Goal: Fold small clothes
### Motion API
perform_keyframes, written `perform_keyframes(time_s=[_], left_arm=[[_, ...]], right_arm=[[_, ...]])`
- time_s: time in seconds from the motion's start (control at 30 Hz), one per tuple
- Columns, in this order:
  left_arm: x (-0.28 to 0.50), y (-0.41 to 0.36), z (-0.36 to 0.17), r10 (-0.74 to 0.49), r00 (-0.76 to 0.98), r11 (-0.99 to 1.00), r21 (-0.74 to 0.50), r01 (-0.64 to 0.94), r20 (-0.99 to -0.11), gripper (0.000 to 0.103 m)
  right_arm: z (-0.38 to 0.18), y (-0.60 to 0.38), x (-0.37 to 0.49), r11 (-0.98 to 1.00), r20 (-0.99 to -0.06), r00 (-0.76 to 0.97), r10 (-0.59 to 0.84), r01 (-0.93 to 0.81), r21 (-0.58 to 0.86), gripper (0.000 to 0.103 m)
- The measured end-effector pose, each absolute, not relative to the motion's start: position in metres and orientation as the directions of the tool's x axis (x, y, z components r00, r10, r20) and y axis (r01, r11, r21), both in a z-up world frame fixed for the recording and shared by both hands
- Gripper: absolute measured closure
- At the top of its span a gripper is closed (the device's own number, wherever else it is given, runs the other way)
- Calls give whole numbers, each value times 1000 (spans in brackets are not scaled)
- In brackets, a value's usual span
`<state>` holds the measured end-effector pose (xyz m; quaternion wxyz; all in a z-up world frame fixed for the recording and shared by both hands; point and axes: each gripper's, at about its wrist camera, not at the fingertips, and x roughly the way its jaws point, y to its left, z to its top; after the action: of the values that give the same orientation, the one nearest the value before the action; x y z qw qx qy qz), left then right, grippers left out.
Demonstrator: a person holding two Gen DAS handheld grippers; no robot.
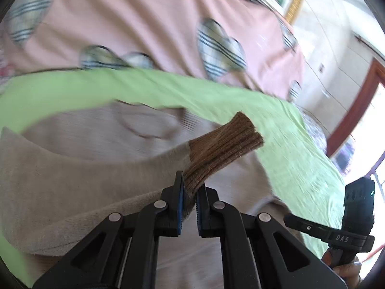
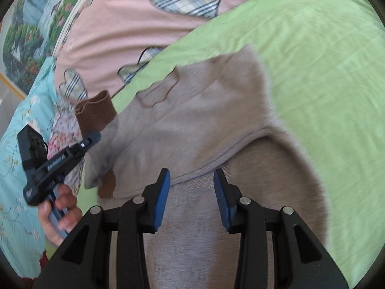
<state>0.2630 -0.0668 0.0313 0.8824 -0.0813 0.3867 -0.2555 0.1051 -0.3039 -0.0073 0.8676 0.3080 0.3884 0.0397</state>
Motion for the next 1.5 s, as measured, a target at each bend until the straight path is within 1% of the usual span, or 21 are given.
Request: perform_keyframes(time_s=[0.13, 0.27, 0.33, 0.4, 0.43, 0.53, 0.63, 0.7, 0.77, 0.87, 0.9, 0.93, 0.97, 1.0, 1.03, 1.1, 1.2, 1.23, 1.3, 1.43, 1.5], left_arm=[[267, -114, -3, -518, 511, 846, -324, 423, -686, 94], [261, -120, -27, -508, 448, 845, -325, 425, -736, 78], [252, -104, -26, -512, 447, 842, -326, 430, -733, 70], [238, -84, -20, -494, 474, 854, -303, 424, -729, 57], [233, -72, -17, -475, 495, 866, -288, 409, -727, 56], [215, -24, -10, -415, 548, 905, -268, 330, -726, 55], [203, 42, -9, -265, 617, 964, -210, 162, -741, 55], [200, 84, -13, -140, 652, 986, -163, 26, -745, 55], [201, 114, -20, -74, 652, 988, -145, -55, -754, 55], [212, 140, -38, -56, 615, 979, -164, -120, -787, 56], [216, 142, -42, -56, 607, 977, -167, -129, -792, 56], [221, 144, -46, -63, 606, 973, -185, -141, -793, 56], [225, 146, -47, -65, 618, 968, -200, -151, -783, 56], [230, 147, -45, -61, 625, 966, -203, -158, -778, 56], [234, 148, -44, -59, 631, 964, -208, -164, -774, 56], [245, 149, -41, -40, 644, 956, -217, -197, -764, 56], [250, 155, -43, -21, 645, 940, -234, -247, -764, 56], [251, 152, -44, -23, 646, 940, -236, -245, -763, 56], [246, 146, -46, -17, 647, 945, -224, -239, -763, 56], [238, 145, -46, -12, 653, 946, -220, -238, -757, 56], [237, 148, -47, -28, 653, 940, -243, -241, -757, 56]], right_arm=[[-4, -326, 94, 793, -651, 713, 261, 226, 565, 64], [0, -329, 94, 795, -648, 715, 262, 220, 565, 64], [-2, -326, 100, 794, -648, 709, 279, 209, 571, 64], [-6, -320, 108, 793, -649, 698, 302, 194, 578, 64], [-9, -316, 114, 791, -650, 692, 315, 186, 582, 63], [-19, -307, 130, 777, -652, 675, 345, 184, 602, 56], [-29, -300, 146, 763, -657, 659, 367, 191, 617, 55], [-33, -296, 154, 783, -674, 657, 337, 202, 588, 56], [-38, -294, 164, 791, -683, 655, 323, 210, 575, 56], [-49, -288, 177, 797, -702, 632, 329, 214, 565, 56], [-49, -284, 180, 801, -704, 627, 335, 204, 562, 60], [-47, -279, 182, 811, -704, 626, 334, 190, 554, 73], [-43, -275, 185, 818, -700, 626, 343, 166, 550, 82], [-39, -272, 188, 823, -693, 631, 350, 147, 549, 90], [-28, -270, 189, 832, -678, 649, 346, 122, 542, 92], [1, -268, 187, 843, -625, 700, 344, 63, 534, 93], [52, -278, 164, 844, -469, 820, 327, -30, 536, 94], [57, -284, 160, 854, -464, 833, 301, -18, 520, 94], [49, -298, 159, 863, -498, 825, 268, 24, 505, 94], [-8, -323, 170, 838, -627, 738, 249, 160, 522, 94], [-23, -323, 167, 841, -650, 720, 244, 177, 511, 94]])
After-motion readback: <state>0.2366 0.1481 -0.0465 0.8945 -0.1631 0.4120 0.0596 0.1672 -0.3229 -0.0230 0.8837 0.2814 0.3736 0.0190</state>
